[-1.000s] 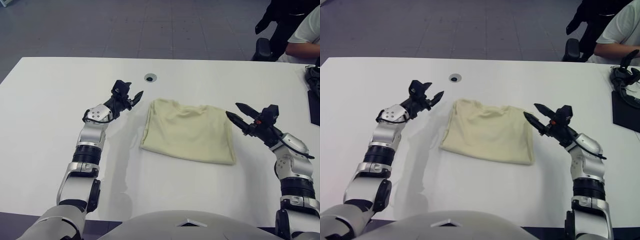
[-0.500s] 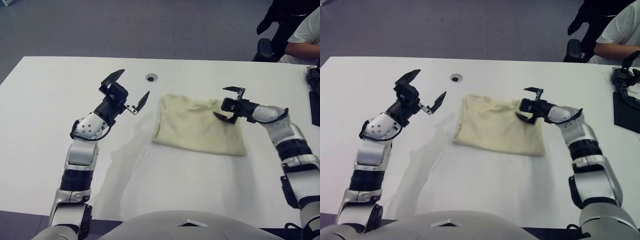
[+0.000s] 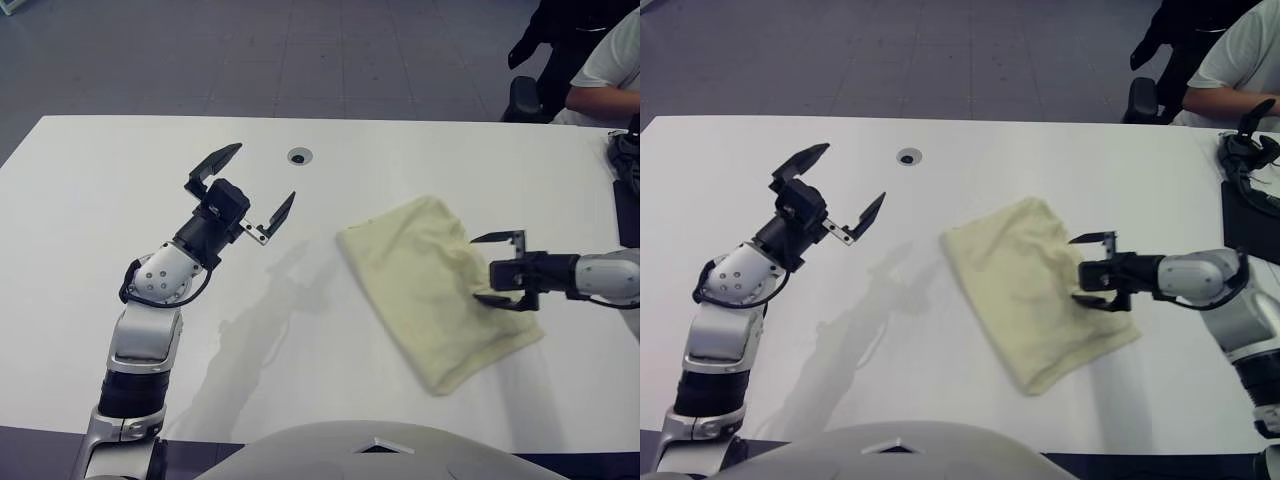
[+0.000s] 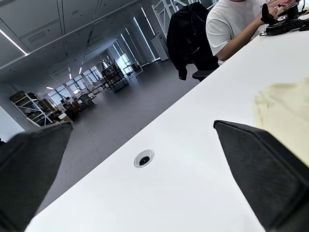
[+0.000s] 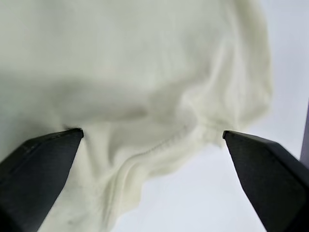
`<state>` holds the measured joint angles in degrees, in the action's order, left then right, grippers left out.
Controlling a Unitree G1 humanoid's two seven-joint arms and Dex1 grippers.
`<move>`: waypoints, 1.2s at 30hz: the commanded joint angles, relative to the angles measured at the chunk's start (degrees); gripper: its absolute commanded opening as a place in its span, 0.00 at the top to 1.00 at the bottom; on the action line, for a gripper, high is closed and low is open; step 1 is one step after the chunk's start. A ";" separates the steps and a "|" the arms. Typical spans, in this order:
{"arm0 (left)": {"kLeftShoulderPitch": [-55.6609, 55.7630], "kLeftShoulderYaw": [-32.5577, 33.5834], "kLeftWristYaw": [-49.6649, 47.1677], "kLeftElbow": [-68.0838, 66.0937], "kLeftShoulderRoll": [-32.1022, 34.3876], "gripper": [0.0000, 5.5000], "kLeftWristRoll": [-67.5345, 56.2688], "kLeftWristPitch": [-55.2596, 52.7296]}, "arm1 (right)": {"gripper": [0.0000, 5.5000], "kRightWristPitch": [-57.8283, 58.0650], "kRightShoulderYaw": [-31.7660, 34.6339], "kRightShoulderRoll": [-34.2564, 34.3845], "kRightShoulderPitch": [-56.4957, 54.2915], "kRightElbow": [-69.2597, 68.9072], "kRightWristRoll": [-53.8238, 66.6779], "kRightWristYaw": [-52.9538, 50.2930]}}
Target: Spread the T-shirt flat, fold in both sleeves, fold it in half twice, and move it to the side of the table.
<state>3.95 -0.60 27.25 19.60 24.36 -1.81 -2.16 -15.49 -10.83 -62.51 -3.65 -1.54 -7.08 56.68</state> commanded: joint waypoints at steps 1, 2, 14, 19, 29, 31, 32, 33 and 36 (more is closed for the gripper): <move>-0.50 -1.43 -0.05 1.45 -0.02 0.02 0.76 -1.03 | 0.02 0.54 -6.31 6.33 1.69 -0.94 -3.70 -0.14; -0.60 -1.87 -0.03 1.75 -0.08 0.02 0.85 -1.11 | 0.02 0.06 -7.51 8.31 1.59 -0.51 -3.71 -0.56; -1.16 -4.48 -0.64 0.50 -0.77 0.02 2.06 -0.78 | 0.02 -6.78 -12.73 20.15 -1.14 3.79 -3.20 -6.72; -2.12 -3.90 -0.58 0.63 0.15 0.02 2.86 0.54 | 0.02 -8.15 -8.80 20.88 -3.04 2.93 -1.36 -10.37; -11.73 0.86 1.38 2.52 11.76 0.02 12.96 22.03 | 0.02 -9.68 6.37 18.10 4.25 -11.91 7.97 -14.64; -16.53 0.59 3.16 1.71 15.59 0.02 15.82 25.78 | 0.02 -13.19 7.08 17.15 9.38 -13.64 8.09 -14.12; -18.77 0.25 3.78 1.22 17.79 0.02 18.77 27.98 | 0.02 -15.98 7.15 16.71 11.33 -13.51 6.43 -14.36; -20.89 -0.04 4.36 0.70 20.08 0.02 22.05 30.04 | 0.02 -19.07 6.86 15.77 13.22 -12.65 4.21 -14.16; -26.23 0.94 6.12 0.75 25.57 0.02 28.26 34.08 | 0.02 -24.15 6.94 11.50 17.40 -9.27 0.04 -12.09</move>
<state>-19.02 -0.54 31.78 20.41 45.70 22.48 29.27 -36.89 -4.28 -47.10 11.12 -13.14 -4.25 42.75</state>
